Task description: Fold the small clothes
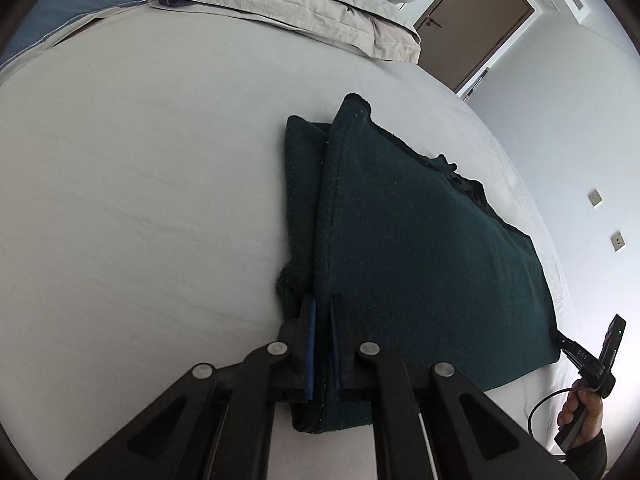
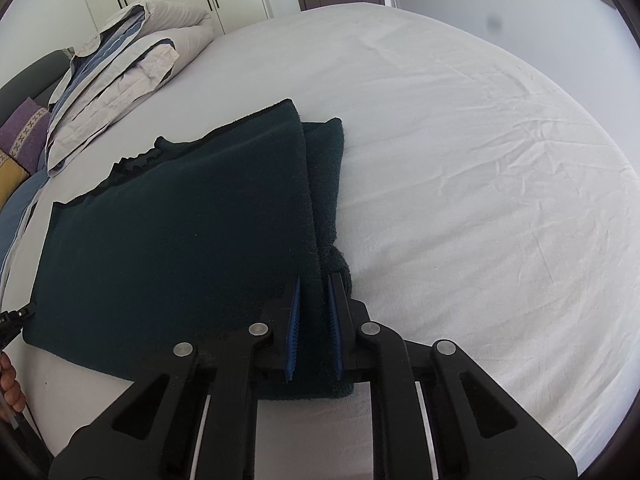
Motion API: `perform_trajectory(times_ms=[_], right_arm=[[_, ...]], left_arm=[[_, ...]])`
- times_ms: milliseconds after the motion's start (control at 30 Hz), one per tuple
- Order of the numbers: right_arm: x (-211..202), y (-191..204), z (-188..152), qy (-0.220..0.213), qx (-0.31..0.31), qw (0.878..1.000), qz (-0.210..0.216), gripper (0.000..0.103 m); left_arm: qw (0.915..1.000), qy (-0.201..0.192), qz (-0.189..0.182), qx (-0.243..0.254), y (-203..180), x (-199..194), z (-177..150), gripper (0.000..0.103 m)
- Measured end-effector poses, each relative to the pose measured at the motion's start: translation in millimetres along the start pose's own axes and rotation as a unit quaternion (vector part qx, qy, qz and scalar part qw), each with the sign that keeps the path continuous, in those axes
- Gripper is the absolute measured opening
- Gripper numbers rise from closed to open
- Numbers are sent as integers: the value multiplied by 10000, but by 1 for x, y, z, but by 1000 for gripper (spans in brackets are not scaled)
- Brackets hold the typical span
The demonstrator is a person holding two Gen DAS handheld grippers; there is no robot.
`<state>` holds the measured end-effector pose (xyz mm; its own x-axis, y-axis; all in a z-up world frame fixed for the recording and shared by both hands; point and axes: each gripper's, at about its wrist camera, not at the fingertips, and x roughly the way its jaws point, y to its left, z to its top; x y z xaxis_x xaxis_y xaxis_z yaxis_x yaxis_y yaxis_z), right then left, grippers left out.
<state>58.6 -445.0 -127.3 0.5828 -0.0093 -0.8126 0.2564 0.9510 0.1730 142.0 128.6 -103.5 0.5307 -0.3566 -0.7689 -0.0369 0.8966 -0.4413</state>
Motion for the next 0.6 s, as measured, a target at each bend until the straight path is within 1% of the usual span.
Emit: perform_trajectory(times_ms=[233,333,400,600], right_arm=[[-7,-7,-7,-23,284,9996,27,7],[-10,-9,-9,-35,298,9995,20,6],[-9,-11,-9,-31,328,9995,24,6],[5,-21,-11,40,406,9989,210,6]], left_arm=[[10000,2,-27,-12,4,2,-2,7],[10000,-9,-33,-19,4,3,-1,7],[10000,-24,-21,-17,3,3,-1,7],[10000,-47,-20,-4,3,3,-2,7]])
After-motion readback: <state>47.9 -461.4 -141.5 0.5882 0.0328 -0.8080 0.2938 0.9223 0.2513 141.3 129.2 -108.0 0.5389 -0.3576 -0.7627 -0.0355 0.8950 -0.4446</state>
